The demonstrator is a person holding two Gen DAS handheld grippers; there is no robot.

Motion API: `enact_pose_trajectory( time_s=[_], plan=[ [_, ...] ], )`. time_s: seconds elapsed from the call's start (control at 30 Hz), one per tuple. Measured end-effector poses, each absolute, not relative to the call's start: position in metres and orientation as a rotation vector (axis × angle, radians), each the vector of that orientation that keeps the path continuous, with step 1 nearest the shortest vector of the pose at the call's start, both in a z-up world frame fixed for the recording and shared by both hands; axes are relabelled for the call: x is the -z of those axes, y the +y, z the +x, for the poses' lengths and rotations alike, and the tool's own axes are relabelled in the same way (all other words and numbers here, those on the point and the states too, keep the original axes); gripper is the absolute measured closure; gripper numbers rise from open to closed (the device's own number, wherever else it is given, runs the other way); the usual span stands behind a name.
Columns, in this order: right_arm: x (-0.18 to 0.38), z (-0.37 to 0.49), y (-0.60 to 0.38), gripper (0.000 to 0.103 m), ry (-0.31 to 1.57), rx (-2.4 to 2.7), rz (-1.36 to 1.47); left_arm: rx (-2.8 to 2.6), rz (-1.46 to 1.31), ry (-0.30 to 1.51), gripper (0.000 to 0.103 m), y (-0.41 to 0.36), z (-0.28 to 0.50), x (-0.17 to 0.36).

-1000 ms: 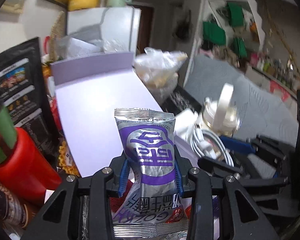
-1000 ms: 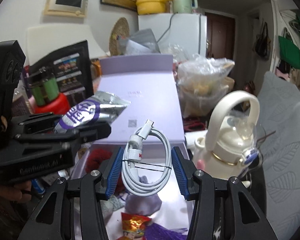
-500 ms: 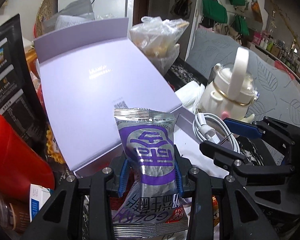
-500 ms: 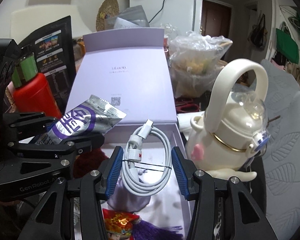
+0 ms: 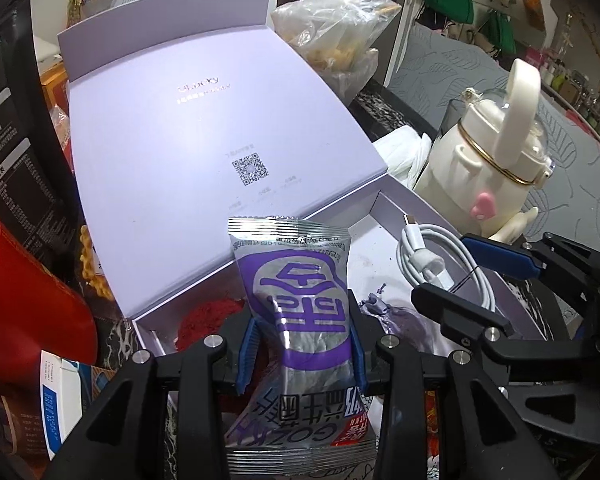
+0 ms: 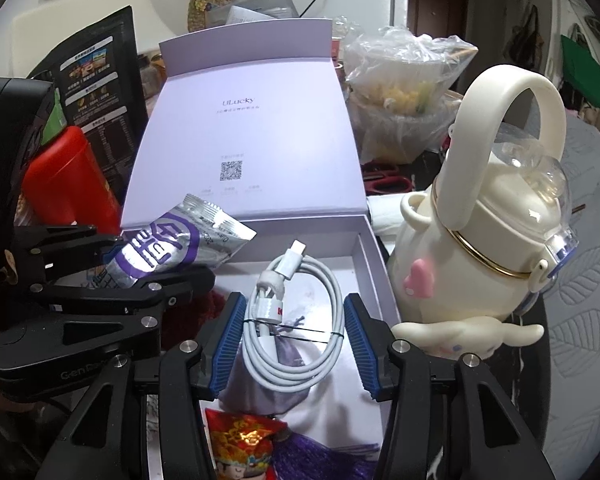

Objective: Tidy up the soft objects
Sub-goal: 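Lower and open the right gripper in the box while the left releases the snack bag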

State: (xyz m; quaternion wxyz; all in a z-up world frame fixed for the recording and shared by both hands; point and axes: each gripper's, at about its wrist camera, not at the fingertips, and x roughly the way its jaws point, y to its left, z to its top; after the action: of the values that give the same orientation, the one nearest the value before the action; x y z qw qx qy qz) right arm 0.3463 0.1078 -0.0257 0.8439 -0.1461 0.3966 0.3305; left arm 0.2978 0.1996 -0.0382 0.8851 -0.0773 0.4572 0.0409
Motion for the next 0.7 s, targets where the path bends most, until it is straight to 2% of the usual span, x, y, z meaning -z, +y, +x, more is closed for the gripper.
enact_pose_trajectory(
  time_s=[0.1, 0.2, 0.33, 0.7],
  plan=[
    [0.027, 0.347, 0.108, 0.052, 0.851, -0.693, -0.31, -0.1, -0.174, 0.978, 0.063, 0.201, 0.305, 0.041],
    [0.026, 0.347, 0.107, 0.044, 0.851, -0.681, -0.311, -0.127, -0.169, 0.981, 0.055, 0.203, 0.306, 0.041],
    [0.02, 0.345, 0.104, 0.044, 0.836, -0.672, -0.306, -0.177, -0.144, 0.954, 0.035, 0.203, 0.3, 0.034],
    [0.01, 0.333, 0.087, 0.043, 0.81, -0.65, -0.286, -0.161, -0.161, 0.901, 0.034, 0.196, 0.281, 0.016]
  ],
)
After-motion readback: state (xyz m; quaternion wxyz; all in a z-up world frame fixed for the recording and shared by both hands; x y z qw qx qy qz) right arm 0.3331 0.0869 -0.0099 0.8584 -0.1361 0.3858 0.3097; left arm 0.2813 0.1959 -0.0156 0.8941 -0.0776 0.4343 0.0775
